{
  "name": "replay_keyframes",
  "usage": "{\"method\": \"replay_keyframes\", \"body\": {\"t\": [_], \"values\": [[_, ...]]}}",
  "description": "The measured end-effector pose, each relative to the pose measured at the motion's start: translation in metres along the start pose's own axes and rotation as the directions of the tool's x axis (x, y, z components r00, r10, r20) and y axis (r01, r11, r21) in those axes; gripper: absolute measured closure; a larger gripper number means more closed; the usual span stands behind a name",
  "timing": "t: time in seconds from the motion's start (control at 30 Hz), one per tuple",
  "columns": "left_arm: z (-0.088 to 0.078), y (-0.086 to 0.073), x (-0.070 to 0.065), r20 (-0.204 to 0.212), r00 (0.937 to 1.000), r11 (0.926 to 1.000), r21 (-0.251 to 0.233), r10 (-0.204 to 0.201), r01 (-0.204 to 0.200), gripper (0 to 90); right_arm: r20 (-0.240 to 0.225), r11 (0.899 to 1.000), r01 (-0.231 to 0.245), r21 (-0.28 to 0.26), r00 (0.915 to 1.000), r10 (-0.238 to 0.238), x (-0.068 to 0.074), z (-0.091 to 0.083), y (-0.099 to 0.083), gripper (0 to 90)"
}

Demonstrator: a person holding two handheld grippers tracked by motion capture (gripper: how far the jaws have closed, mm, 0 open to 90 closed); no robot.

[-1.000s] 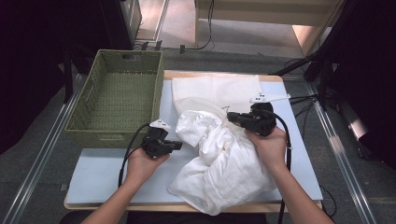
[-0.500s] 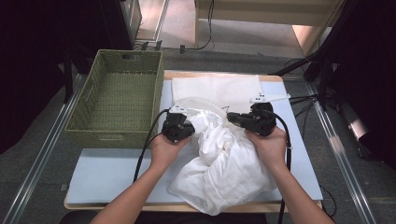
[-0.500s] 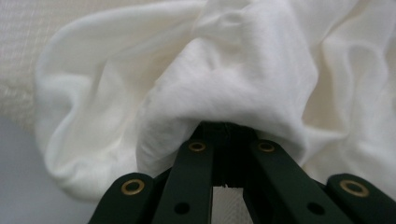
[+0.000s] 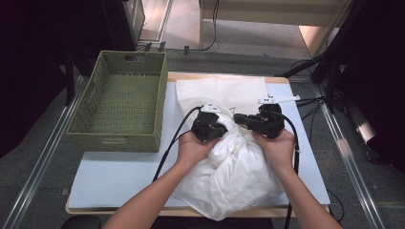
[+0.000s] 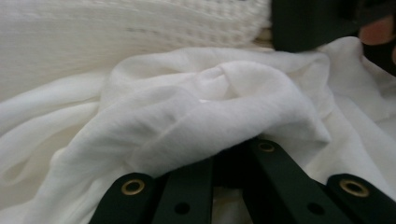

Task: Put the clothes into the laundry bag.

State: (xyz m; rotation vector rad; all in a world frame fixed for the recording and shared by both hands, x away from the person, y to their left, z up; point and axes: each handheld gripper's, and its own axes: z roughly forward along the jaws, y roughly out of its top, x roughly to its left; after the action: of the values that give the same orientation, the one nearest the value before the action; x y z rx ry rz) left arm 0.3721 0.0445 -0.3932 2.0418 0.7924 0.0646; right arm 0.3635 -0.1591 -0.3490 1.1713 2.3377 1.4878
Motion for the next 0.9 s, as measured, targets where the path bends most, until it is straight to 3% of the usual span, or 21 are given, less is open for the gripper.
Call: {"method": "replay_keyframes", "body": {"t": [0.07,0.3,0.4,0.5,0.6,0.67,0.77,0.9], "values": [[0.004,0.001,-0.008,0.019,0.9993,0.9994,0.011,0.033,-0.033,90.0,-0.003,1.000,-0.001,-0.011,1.0000,0.001,-0.001,-0.002,0.001,90.0],[0.015,0.001,-0.020,0.035,0.9972,0.9968,0.043,0.066,-0.068,90.0,-0.008,0.998,-0.018,-0.061,0.9998,0.017,0.000,-0.015,0.008,90.0],[0.020,0.001,-0.017,0.024,0.9982,0.9965,0.061,0.055,-0.057,90.0,-0.015,0.996,-0.035,-0.077,0.9993,0.034,-0.001,-0.020,0.010,90.0],[0.023,0.004,-0.008,-0.050,0.9983,0.9978,0.061,0.029,-0.026,90.0,-0.019,0.997,-0.036,-0.070,0.9992,0.035,-0.002,-0.018,0.008,90.0],[0.025,0.004,0.009,-0.085,0.9957,0.9979,0.050,-0.038,0.042,90.0,-0.016,0.999,-0.024,-0.047,0.9996,0.023,0.000,-0.011,0.004,90.0],[0.026,0.003,0.013,-0.066,0.9961,0.9958,0.066,-0.059,0.063,90.0,-0.004,1.000,-0.006,-0.023,1.0000,0.006,0.002,-0.006,0.000,90.0],[0.019,0.001,0.010,-0.031,0.9991,0.9955,0.090,-0.027,0.030,90.0,-0.011,1.000,-0.010,-0.005,0.9999,0.010,0.000,0.000,-0.004,90.0],[-0.003,0.001,0.007,-0.007,1.0000,0.9953,0.097,0.000,0.001,89.9,-0.004,1.000,-0.003,-0.002,1.0000,0.003,-0.001,0.000,-0.004,90.0]]}}
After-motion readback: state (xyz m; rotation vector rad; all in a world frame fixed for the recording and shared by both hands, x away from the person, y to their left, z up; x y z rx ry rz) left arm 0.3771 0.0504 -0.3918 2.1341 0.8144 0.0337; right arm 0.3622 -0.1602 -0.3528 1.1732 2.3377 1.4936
